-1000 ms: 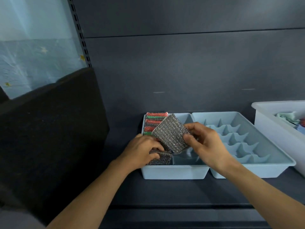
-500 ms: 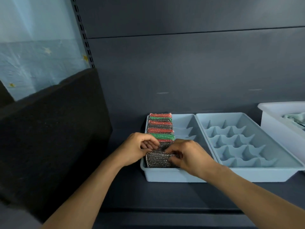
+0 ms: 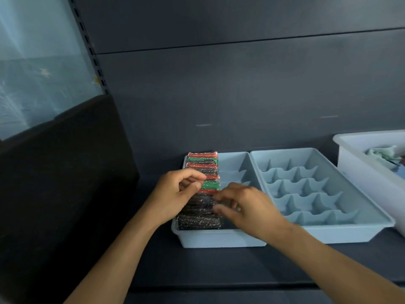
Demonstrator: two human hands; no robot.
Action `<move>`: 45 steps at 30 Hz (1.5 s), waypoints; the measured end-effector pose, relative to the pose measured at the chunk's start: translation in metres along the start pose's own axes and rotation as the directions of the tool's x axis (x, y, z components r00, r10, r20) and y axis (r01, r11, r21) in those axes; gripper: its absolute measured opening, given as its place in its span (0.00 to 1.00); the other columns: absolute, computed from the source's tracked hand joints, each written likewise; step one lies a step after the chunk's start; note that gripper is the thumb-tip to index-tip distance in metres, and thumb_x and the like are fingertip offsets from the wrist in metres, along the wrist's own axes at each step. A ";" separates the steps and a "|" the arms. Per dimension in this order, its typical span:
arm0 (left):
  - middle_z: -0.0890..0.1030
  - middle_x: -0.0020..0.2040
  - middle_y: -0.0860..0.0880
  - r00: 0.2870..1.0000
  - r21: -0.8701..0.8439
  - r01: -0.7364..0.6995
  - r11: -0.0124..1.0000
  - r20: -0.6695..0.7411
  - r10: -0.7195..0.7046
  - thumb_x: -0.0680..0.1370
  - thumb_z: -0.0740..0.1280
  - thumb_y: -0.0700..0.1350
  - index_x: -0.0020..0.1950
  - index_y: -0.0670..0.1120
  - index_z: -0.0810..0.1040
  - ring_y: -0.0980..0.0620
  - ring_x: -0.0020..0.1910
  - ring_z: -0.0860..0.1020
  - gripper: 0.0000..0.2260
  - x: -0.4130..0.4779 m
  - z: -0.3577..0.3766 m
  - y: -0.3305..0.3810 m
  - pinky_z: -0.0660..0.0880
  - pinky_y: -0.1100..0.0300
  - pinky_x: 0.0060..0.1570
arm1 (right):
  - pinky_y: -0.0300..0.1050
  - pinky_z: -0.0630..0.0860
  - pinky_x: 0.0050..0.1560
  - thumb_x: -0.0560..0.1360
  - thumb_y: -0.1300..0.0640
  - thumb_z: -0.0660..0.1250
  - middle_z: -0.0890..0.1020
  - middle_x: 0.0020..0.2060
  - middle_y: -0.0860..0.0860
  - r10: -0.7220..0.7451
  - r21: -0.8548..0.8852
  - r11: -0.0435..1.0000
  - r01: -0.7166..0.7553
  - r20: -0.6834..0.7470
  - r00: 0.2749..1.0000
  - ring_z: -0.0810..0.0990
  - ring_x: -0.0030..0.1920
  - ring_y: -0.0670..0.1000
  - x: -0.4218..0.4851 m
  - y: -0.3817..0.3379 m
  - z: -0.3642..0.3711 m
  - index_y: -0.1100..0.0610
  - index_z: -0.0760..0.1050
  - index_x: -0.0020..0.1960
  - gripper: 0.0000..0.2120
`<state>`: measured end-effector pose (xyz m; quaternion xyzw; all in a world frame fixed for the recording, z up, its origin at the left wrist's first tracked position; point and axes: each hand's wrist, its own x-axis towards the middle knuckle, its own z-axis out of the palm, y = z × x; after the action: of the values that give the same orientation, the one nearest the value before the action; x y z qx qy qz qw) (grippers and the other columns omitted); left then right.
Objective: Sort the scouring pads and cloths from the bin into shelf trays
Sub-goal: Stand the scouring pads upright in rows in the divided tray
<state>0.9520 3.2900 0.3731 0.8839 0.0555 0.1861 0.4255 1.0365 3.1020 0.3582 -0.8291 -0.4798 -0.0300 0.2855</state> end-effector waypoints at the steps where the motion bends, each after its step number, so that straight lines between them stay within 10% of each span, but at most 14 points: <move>1: 0.84 0.47 0.56 1.000 -0.017 -0.023 1.000 -0.002 0.023 0.78 0.69 0.39 0.53 0.52 0.83 0.60 0.48 0.81 0.09 0.005 0.007 0.008 0.75 0.70 0.48 | 0.46 0.76 0.46 0.75 0.45 0.67 0.80 0.46 0.43 0.016 0.033 0.999 -0.015 -0.042 0.999 0.78 0.43 0.44 -0.004 0.008 -0.011 0.46 0.80 0.53 0.09; 16: 0.84 0.44 0.54 0.891 -0.198 -0.276 0.941 0.313 0.328 0.77 0.68 0.39 0.52 0.49 0.84 0.60 0.40 0.78 0.08 0.131 0.237 0.173 0.73 0.68 0.46 | 0.48 0.76 0.48 0.73 0.61 0.69 0.83 0.43 0.52 0.426 -0.056 0.882 -0.468 -0.332 0.842 0.81 0.45 0.53 -0.093 0.237 -0.208 0.56 0.83 0.48 0.05; 22: 0.82 0.45 0.51 0.849 -0.213 -0.186 0.959 0.457 0.266 0.76 0.69 0.40 0.54 0.46 0.83 0.59 0.41 0.77 0.08 0.192 0.348 0.224 0.74 0.65 0.48 | 0.49 0.73 0.56 0.72 0.51 0.70 0.80 0.58 0.54 0.736 -0.312 0.628 -0.713 -0.057 0.674 0.78 0.58 0.58 -0.122 0.333 -0.284 0.56 0.76 0.59 0.18; 27: 0.77 0.62 0.46 0.743 -0.024 -0.022 0.999 0.669 0.032 0.78 0.68 0.43 0.70 0.44 0.71 0.48 0.61 0.76 0.20 0.214 0.432 0.247 0.73 0.56 0.63 | 0.45 0.71 0.51 0.68 0.54 0.75 0.78 0.57 0.52 0.847 -0.402 0.527 -0.749 0.176 0.502 0.77 0.55 0.53 -0.145 0.347 -0.314 0.54 0.69 0.66 0.29; 33: 0.74 0.67 0.41 0.690 0.189 -0.047 0.981 0.716 -0.105 0.78 0.66 0.41 0.72 0.42 0.66 0.43 0.63 0.74 0.23 0.224 0.482 0.253 0.74 0.51 0.61 | 0.50 0.73 0.57 0.65 0.55 0.78 0.78 0.55 0.50 0.834 -0.380 0.547 -0.746 0.161 0.528 0.77 0.54 0.53 -0.157 0.352 -0.312 0.52 0.70 0.66 0.32; 39: 0.79 0.53 0.41 0.709 -0.041 0.490 0.871 0.600 -0.371 0.78 0.67 0.37 0.66 0.38 0.72 0.51 0.44 0.76 0.16 0.221 0.478 0.258 0.76 0.59 0.36 | 0.45 0.72 0.43 0.68 0.63 0.75 0.78 0.48 0.52 0.820 -0.256 0.566 -0.783 0.084 0.566 0.77 0.47 0.53 -0.154 0.337 -0.304 0.57 0.72 0.56 0.20; 42: 0.73 0.39 0.45 0.730 -0.124 0.511 0.850 0.585 -0.353 0.75 0.70 0.37 0.62 0.37 0.73 0.53 0.31 0.68 0.17 0.212 0.463 0.253 0.65 0.62 0.27 | 0.42 0.70 0.34 0.68 0.66 0.73 0.79 0.41 0.51 0.782 -0.224 0.608 -0.761 0.004 0.623 0.78 0.41 0.51 -0.154 0.324 -0.306 0.59 0.76 0.50 0.13; 45: 0.77 0.43 0.44 0.810 -0.280 0.452 0.847 0.527 -0.258 0.73 0.72 0.39 0.54 0.43 0.74 0.49 0.38 0.74 0.12 0.210 0.428 0.247 0.70 0.59 0.34 | 0.42 0.70 0.33 0.67 0.63 0.74 0.78 0.37 0.51 0.724 -0.187 0.648 -0.738 -0.146 0.674 0.76 0.37 0.49 -0.148 0.308 -0.311 0.58 0.78 0.45 0.08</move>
<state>1.2918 2.8749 0.3795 0.7712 0.0799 -0.1110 0.6217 1.2764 2.7149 0.4328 -0.9779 -0.0896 0.0079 0.1889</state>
